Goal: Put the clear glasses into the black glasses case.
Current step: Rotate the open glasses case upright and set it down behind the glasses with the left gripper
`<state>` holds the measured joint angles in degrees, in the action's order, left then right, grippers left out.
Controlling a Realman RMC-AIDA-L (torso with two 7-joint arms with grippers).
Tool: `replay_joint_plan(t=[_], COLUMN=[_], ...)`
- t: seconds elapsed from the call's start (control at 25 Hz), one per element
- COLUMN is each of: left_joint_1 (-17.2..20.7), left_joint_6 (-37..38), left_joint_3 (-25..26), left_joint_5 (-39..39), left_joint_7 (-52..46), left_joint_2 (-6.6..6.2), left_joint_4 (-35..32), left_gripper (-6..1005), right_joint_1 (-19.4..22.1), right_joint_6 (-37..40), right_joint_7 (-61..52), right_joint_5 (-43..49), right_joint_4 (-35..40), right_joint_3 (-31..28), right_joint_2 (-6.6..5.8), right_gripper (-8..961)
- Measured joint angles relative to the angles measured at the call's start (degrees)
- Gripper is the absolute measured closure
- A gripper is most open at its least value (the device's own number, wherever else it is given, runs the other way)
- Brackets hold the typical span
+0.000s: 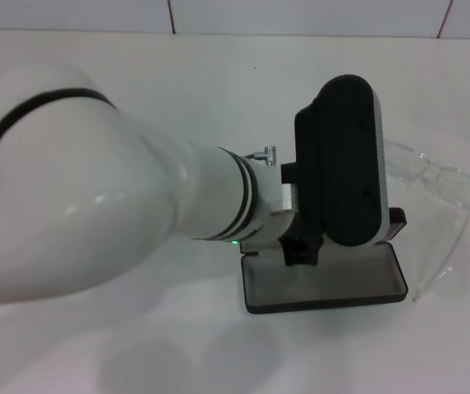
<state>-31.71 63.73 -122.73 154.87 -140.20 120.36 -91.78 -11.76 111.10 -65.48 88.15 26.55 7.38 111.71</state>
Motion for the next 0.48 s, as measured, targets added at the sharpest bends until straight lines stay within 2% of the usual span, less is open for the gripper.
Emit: replay_joint_plan(t=[0.48], left_joint_1=[-0.62], left_joint_6=[-11.70], left_joint_3=[-3.11], left_joint_5=[0.84], left_joint_7=[0.19], left_joint_2=[-0.02], left_joint_4=[6.76], left_gripper=[913], right_joint_1=[-0.07], right_joint_6=[0.00], right_joint_7=[0.75], right_joint_5=[0.00], right_joint_4=[-1.18], right_joint_3=[-0.09], right_joint_2=[0.00], right_gripper=[158])
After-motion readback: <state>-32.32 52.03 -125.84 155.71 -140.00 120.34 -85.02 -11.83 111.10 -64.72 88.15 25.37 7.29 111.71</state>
